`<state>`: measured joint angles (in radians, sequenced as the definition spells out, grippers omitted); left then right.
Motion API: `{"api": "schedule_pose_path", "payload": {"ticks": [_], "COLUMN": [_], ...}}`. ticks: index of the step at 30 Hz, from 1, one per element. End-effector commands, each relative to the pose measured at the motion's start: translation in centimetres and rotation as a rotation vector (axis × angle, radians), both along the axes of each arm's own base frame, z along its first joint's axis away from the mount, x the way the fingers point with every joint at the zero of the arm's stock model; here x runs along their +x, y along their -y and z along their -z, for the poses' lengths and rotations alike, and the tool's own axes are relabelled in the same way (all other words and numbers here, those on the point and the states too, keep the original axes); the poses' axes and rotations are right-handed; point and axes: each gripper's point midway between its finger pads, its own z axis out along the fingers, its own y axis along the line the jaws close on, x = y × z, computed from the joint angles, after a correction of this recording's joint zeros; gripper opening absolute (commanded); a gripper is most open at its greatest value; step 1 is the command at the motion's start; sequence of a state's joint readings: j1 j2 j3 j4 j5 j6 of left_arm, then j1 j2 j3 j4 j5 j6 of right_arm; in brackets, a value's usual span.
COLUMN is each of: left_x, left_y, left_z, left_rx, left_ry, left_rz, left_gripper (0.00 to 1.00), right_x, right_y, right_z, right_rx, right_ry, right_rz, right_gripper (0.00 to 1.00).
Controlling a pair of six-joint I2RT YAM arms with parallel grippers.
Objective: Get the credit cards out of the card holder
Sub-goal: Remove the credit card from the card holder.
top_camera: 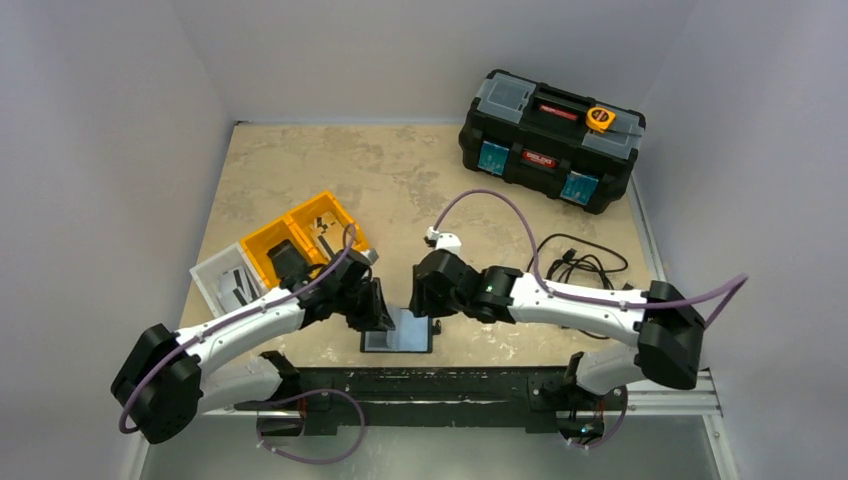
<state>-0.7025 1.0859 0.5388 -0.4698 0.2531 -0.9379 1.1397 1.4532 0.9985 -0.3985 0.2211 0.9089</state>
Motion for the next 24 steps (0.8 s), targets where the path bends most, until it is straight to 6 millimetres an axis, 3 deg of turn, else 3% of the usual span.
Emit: {"api": "schedule_pose_path", "payload": {"ticks": [1, 7, 13, 16, 19, 24], "left_x": [1.8, 2.2, 2.6, 2.8, 3.0, 4.0], "left_y": [3.6, 6.9, 8.1, 8.1, 7.8, 4.6], "left_z": [-2.5, -1.7, 0.5, 0.4, -0.9, -3.2], "left_rx": [-0.085, -0.076, -0.053, -0.046, -0.039, 0.046], "left_ry": [0.051, 0.022, -0.027, -0.022, 0.012, 0.089], "left_rz": [0.031, 0.090, 0.096, 0.103, 0.104, 0.046], "left_gripper": [0.23, 0.39, 0.42, 0.43, 0.45, 0.49], "right_x": [0.5, 0.1, -0.4, -0.5, -0.5, -0.3], "right_y": [3.5, 5.6, 6.1, 5.9, 5.4, 2.8], "right_z": [-0.4, -0.3, 0.1, 0.1, 0.0, -0.4], "right_rx": [-0.008, -0.006, 0.002, 0.009, 0.020, 0.058], "right_ry": [0.024, 0.021, 0.006, -0.001, -0.008, -0.002], "right_rz": [0.092, 0.135, 0.142, 0.135, 0.124, 0.065], "right_gripper": [0.42, 0.42, 0.42, 0.41, 0.41, 0.40]}}
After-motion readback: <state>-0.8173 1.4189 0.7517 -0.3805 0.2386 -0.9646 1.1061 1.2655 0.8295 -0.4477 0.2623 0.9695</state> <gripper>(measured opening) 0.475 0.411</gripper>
